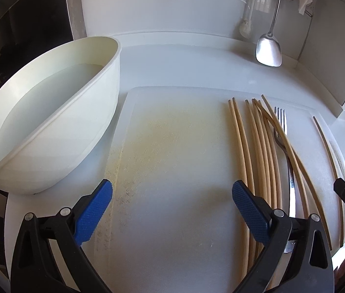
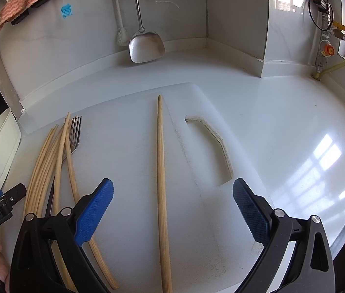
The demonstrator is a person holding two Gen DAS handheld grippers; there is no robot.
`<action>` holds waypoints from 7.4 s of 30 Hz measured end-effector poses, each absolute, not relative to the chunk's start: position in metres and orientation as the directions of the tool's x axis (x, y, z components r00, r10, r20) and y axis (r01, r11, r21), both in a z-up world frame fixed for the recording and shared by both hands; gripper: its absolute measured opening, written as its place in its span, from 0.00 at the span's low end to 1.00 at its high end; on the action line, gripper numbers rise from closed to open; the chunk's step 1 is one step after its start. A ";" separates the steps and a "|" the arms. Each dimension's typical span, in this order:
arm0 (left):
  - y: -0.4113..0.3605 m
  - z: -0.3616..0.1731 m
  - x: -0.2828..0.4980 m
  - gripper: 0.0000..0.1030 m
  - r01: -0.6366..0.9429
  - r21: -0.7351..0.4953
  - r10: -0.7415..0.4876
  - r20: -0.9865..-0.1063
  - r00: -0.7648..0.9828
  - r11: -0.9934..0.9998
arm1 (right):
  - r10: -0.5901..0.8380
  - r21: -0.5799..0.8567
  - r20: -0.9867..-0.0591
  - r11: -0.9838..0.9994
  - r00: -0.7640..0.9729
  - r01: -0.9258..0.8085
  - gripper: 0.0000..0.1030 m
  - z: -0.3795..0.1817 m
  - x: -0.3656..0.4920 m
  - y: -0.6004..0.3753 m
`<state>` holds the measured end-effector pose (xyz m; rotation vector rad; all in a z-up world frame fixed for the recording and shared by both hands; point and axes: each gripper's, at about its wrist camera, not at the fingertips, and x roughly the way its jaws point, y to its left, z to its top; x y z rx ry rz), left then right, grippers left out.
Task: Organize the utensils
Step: 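Move the left tool toward a wooden chopstick while the right tool approaches another chopstick, then close the left tool on one chopstick while the right tool closes on another, then carry the left tool's chopstick over the white bowl while the right tool carries its own, then open the left tool to drop its chopstick into the bowl while the right tool releases its chopstick, then move both open tools back over the chopsticks on the cutting board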
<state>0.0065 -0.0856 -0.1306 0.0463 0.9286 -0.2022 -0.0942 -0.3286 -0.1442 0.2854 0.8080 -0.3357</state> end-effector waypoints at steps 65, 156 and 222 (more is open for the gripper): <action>-0.113 -0.127 0.004 0.65 0.234 -0.010 -0.155 -0.776 0.612 0.972 | -0.201 0.049 -0.718 0.941 0.667 0.336 0.64 -0.145 -0.087 -0.327; 0.154 -0.062 0.141 0.07 0.112 -0.122 -0.162 -0.856 0.491 0.986 | 0.271 0.284 -0.808 0.957 0.523 -0.058 0.06 -0.083 0.124 0.018; 0.136 -0.037 0.071 0.93 0.227 -0.098 -0.201 -0.844 0.497 0.969 | 0.050 0.212 -0.813 0.953 0.581 0.216 0.54 -0.055 -0.007 -0.065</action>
